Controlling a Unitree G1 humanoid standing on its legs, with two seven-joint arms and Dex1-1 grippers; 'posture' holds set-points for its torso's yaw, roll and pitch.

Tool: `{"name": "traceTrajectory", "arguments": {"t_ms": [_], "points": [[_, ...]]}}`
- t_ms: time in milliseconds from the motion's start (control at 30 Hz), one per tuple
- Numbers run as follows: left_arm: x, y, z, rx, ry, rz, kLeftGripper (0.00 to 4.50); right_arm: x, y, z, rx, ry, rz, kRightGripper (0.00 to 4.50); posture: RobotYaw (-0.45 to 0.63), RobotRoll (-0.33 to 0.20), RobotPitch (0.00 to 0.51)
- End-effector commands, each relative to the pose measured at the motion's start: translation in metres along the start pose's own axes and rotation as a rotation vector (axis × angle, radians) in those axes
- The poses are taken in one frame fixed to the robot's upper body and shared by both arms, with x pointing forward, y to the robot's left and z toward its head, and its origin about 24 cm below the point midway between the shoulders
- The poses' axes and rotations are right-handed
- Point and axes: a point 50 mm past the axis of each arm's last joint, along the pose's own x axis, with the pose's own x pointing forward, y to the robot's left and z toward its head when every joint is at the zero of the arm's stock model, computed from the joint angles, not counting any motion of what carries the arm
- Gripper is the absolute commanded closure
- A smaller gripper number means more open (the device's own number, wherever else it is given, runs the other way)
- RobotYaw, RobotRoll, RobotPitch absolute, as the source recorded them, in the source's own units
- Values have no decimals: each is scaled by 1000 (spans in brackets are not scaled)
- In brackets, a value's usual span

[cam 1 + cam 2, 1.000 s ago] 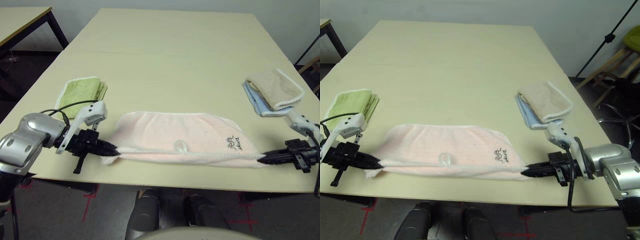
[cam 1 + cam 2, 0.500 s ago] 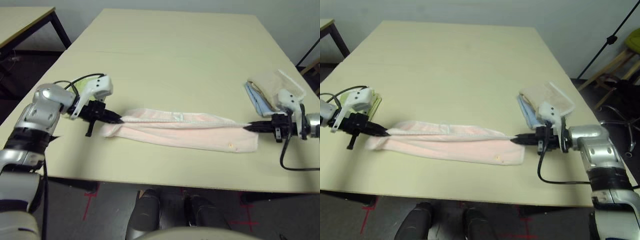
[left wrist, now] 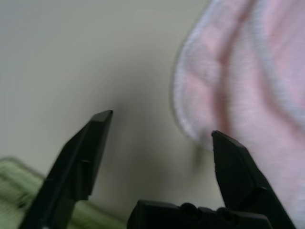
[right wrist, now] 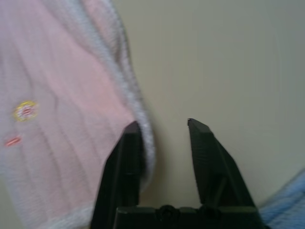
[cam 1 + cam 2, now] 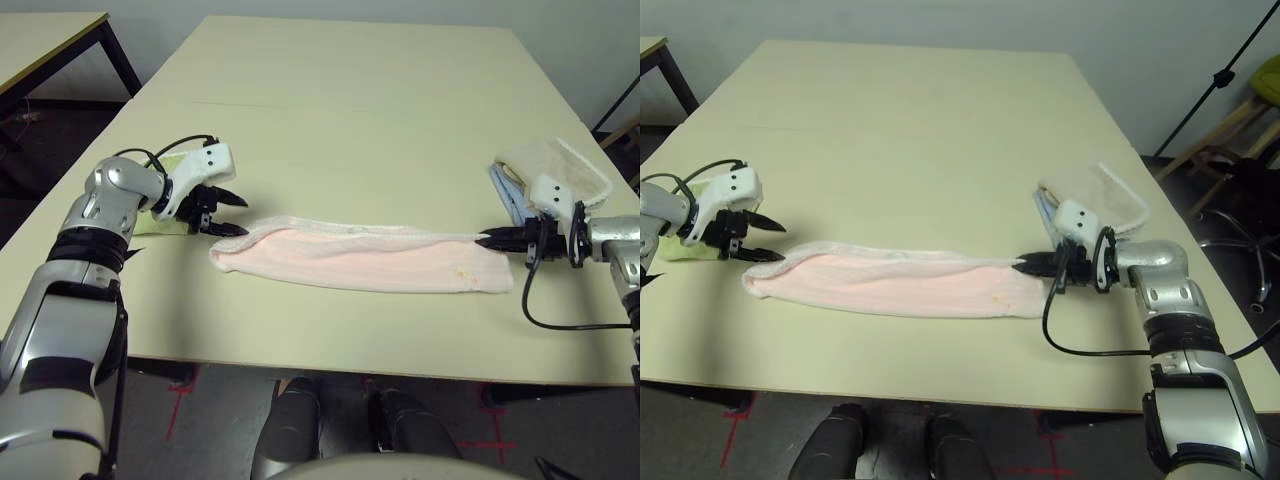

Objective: Fold the towel and set it aside.

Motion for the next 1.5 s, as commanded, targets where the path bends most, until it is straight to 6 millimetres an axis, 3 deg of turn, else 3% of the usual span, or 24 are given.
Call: {"name": "traceTrajectory", "arguments": {"t_ms": [33,133,167,333,500,600,767,967,1200,1367,1400,1500], "points": [[-16,14,4,28,-14,145,0,-10,-12,10,-8,-31,-59,1293,186,0,181],[-25,21,8,-13,-73,216,0,-19,-19,19,6,-68,-85,157,186,0,181],[-27,21,9,-17,-83,218,0,-21,-20,22,4,-74,-93,43,186,0,181],[-41,6,11,-276,-214,216,0,-44,-17,30,146,-116,-46,43,193,0,178],[-41,-30,11,-403,-207,103,0,-56,-14,24,198,-62,-65,43,188,0,175],[-38,-44,13,-478,-204,63,0,-56,-11,15,227,44,-41,43,190,0,173],[-35,-50,15,-485,-192,50,0,-42,-17,12,192,90,-81,43,193,0,170],[-41,-55,24,-572,-255,113,0,-37,-18,32,306,-139,-75,43,214,0,171],[-29,-82,44,-658,-371,176,0,-31,29,48,421,-322,22,43,215,0,175],[-12,-99,69,-702,-465,127,0,-15,58,49,474,-337,76,43,196,0,176],[-7,-103,75,-713,-489,107,0,-13,60,47,485,-336,80,211,196,0,176],[12,-116,86,-746,-502,70,619,-4,68,42,499,-327,116,983,193,0,173]]}}
